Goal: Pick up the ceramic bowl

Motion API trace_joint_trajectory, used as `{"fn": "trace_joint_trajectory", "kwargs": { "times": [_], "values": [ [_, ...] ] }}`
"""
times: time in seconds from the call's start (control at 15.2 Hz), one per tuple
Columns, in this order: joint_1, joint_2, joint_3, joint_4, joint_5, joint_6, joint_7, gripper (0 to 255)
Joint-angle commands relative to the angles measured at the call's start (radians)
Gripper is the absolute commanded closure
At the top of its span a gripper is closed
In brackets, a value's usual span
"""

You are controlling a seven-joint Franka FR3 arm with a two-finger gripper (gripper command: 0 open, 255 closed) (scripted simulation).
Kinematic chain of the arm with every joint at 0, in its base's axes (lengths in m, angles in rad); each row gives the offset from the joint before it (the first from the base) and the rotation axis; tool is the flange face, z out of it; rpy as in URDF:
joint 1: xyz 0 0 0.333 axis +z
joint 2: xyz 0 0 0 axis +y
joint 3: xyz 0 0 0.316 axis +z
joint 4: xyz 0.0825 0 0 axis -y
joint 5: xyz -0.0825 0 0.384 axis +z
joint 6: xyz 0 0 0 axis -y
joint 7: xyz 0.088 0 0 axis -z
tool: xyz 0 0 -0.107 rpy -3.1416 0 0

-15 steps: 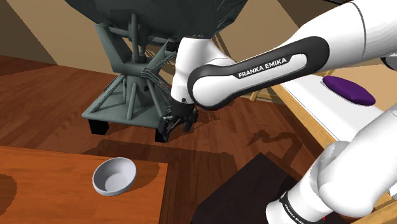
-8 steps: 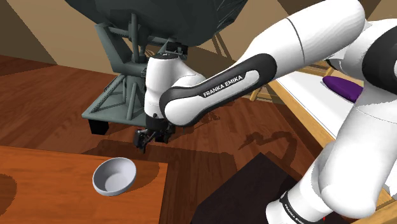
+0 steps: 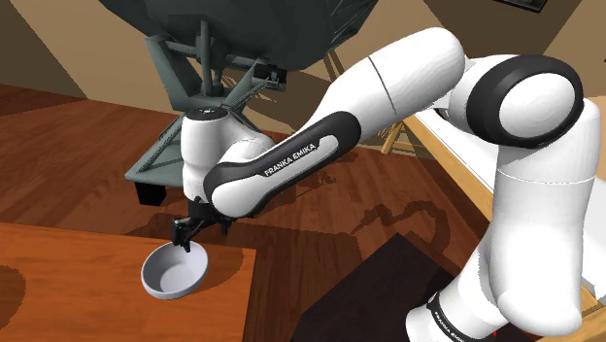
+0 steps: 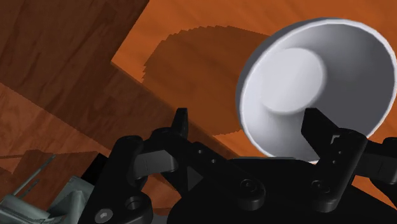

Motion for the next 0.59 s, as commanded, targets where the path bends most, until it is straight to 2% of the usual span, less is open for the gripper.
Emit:
{"fn": "trace_joint_trajectory", "kwargs": {
  "times": [0.0, 0.46, 0.53],
  "values": [
    [0.013, 0.039, -0.009, 0.025, -0.016, 0.012, 0.011, 0],
    [0.026, 0.091, -0.027, 0.023, -0.039, 0.065, 0.024, 0],
    [0.025, 0.09, -0.027, 0.021, -0.038, 0.065, 0.024, 255]
  ]
}}
